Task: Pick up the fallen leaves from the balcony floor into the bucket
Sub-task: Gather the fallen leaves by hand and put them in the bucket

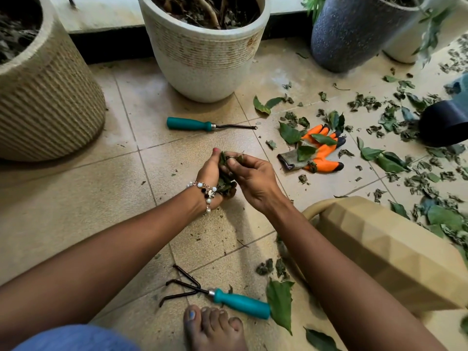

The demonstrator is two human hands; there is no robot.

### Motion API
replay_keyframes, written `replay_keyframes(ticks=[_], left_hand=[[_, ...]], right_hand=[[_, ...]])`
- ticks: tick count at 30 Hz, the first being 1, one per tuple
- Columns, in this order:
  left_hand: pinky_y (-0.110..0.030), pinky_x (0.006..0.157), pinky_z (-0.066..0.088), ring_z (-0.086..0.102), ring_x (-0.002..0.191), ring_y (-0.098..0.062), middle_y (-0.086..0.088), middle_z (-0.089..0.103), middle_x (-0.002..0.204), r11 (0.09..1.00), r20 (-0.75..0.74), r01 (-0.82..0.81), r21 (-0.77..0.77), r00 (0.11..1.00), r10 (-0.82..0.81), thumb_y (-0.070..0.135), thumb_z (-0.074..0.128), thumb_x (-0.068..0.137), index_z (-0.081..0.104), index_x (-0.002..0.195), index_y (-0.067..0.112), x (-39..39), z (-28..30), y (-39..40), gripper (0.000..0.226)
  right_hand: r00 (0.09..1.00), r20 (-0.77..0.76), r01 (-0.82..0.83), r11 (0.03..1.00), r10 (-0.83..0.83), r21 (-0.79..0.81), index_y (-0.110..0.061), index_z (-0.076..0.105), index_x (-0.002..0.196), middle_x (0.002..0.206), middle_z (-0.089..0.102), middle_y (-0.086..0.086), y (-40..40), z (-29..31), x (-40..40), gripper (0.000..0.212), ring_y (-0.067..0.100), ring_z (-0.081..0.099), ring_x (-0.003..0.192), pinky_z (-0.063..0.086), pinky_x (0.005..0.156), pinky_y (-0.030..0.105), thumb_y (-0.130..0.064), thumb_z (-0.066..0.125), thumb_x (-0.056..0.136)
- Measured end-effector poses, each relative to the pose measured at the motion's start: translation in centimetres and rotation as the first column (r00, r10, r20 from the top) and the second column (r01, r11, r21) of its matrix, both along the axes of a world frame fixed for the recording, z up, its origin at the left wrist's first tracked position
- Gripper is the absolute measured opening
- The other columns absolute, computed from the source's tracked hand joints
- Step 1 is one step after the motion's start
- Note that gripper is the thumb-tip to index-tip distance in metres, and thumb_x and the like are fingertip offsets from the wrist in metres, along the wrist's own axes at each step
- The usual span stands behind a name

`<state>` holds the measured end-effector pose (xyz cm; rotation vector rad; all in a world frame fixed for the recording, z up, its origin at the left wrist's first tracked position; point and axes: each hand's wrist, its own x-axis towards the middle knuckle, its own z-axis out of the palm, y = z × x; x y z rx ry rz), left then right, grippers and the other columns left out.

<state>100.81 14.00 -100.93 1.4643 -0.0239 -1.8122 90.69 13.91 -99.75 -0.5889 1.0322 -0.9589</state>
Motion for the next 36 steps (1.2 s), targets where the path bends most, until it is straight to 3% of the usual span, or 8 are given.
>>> replay_keyframes(ticks=[2,5,11,14,23,25,29,36], left_hand=[[-0.027,0.067,0.041,0.055,0.057,-0.014,0.001,0.053,0.059,0.999,-0.084,-0.032,-0.009,0.996,0.031,0.066,0.039,0.092,0.066,0.062,0.02,-0.1,0.3,-0.2,0.062],[-0.03,0.067,0.049,0.062,0.058,-0.017,-0.004,0.061,0.061,1.0,-0.119,-0.002,-0.018,0.993,0.0,0.065,0.044,0.091,0.068,0.057,0.016,-0.4,0.4,0.0,0.064],[-0.035,0.057,0.054,0.066,0.073,-0.028,-0.013,0.067,0.09,0.999,0.02,-0.036,0.005,0.999,0.036,0.046,0.065,0.088,0.063,0.095,0.009,-2.2,0.3,0.3,0.038],[-0.029,0.049,0.049,0.057,0.057,-0.025,-0.013,0.061,0.075,0.999,0.051,-0.029,-0.03,0.998,0.03,0.041,0.068,0.087,0.063,0.085,0.007,-2.7,0.4,0.4,0.035],[-0.021,0.039,0.042,0.054,0.047,-0.02,-0.015,0.059,0.073,0.996,0.102,-0.075,-0.052,0.992,0.08,0.027,0.071,0.086,0.054,0.097,0.001,-2.1,-0.3,0.3,0.033],[-0.021,0.038,0.043,0.055,0.051,-0.022,-0.016,0.058,0.076,0.994,0.094,-0.099,-0.05,0.99,0.103,0.023,0.071,0.087,0.052,0.092,0.0,-1.7,-0.4,0.3,0.03],[-0.022,0.039,0.047,0.056,0.047,-0.021,-0.017,0.058,0.078,0.995,0.096,-0.066,-0.071,0.993,0.073,0.013,0.069,0.088,0.049,0.083,0.0,-1.9,-0.4,0.5,0.024],[-0.036,0.052,0.059,0.065,0.055,-0.024,-0.016,0.065,0.071,0.992,0.05,0.037,-0.118,0.998,-0.031,-0.004,0.063,0.089,0.063,0.084,-0.006,-3.1,-0.6,1.9,0.005]], right_hand=[[0.998,0.055,-0.033,0.999,0.031,0.038,0.004,0.066,0.098,0.09,0.072,0.012,0.2,0.2,0.0,0.02,0.018,0.068,0.076,0.058,0.076,0.024,0.013,0.052,0.089],[0.942,-0.278,-0.215,0.975,0.191,-0.06,-0.002,0.068,0.103,0.091,0.072,0.01,0.4,0.4,-0.8,0.02,0.014,0.069,0.08,0.057,0.079,0.026,0.008,0.056,0.09],[0.51,-0.853,-0.488,0.854,0.112,-0.179,-0.016,0.046,0.108,0.071,0.063,-0.005,-0.1,1.8,-2.0,0.045,0.011,0.06,0.067,0.049,0.057,0.026,-0.001,0.075,0.077],[0.315,-0.949,-0.605,0.777,0.031,-0.175,-0.022,0.052,0.103,0.079,0.056,-0.016,-0.3,1.4,-2.9,0.044,0.018,0.055,0.088,0.046,0.08,0.042,-0.015,0.081,0.07],[0.805,-0.58,-0.204,0.976,0.121,-0.081,-0.009,0.062,0.114,0.091,0.067,0.01,1.0,2.3,-6.1,0.038,0.015,0.06,0.076,0.048,0.061,0.026,0.013,0.055,0.085],[0.583,-0.81,-0.199,0.978,0.07,-0.059,-0.01,0.064,0.111,0.096,0.068,0.011,0.8,2.1,-7.4,0.03,0.021,0.062,0.084,0.049,0.068,0.032,0.006,0.059,0.086],[-0.322,-0.887,-0.596,0.658,0.33,0.461,-0.012,0.049,0.133,0.126,0.052,0.016,1.6,0.7,-8.4,0.055,0.032,0.054,0.112,0.047,0.088,0.034,-0.01,0.071,0.083],[-0.395,-0.912,-0.589,0.733,0.107,0.341,-0.001,0.058,0.117,0.107,0.058,0.022,5.0,-1.8,-5.6,0.027,0.039,0.059,0.1,0.05,0.08,0.043,-0.001,0.043,0.095]])
